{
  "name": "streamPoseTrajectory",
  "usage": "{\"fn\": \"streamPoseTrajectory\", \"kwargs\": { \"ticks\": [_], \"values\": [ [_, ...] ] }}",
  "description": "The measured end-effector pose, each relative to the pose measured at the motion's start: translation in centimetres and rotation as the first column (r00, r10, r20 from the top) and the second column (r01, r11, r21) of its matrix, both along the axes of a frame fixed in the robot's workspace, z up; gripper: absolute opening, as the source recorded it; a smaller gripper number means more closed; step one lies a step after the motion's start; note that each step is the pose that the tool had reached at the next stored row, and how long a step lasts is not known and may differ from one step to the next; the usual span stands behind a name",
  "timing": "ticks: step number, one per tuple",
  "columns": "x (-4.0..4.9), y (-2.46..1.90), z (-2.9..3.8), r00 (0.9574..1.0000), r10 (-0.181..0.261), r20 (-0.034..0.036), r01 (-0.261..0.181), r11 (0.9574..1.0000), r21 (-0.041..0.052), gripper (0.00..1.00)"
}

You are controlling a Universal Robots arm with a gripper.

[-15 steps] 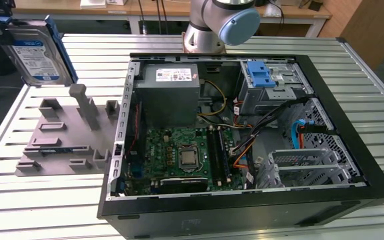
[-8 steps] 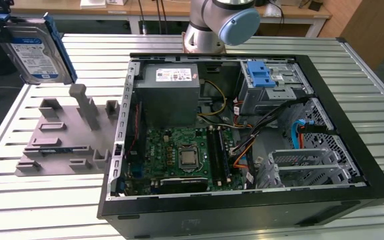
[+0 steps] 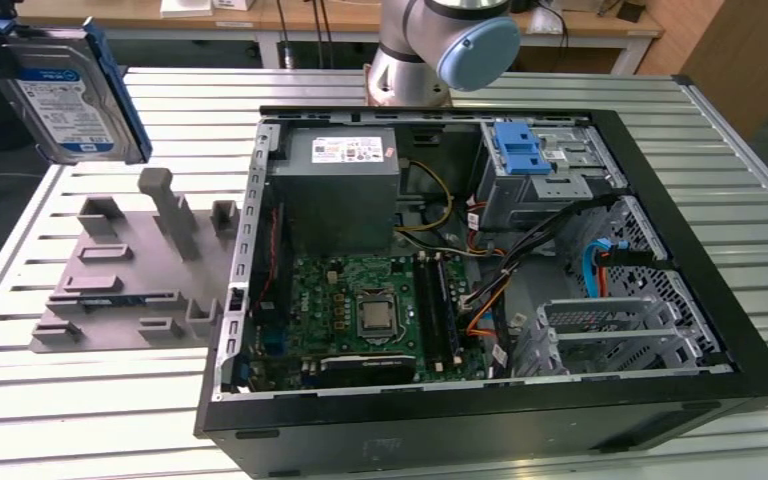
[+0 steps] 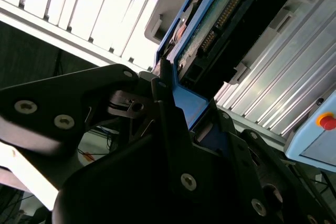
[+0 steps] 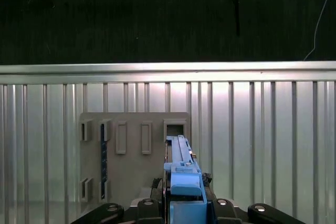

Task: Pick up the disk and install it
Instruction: 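Pick up the disk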

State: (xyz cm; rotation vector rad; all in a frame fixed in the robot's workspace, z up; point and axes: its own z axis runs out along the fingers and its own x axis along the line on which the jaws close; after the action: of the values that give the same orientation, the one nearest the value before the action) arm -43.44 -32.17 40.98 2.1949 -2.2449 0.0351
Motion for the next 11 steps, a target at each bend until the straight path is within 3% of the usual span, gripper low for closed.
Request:
{"fn": "streamPoseTrajectory", "kwargs": {
  "ticks": [11],
  "values": [
    [0.0,0.0,0.12,1.0,0.0,0.0,0.0,1.0,-0.0009,0.36]
  ]
}}
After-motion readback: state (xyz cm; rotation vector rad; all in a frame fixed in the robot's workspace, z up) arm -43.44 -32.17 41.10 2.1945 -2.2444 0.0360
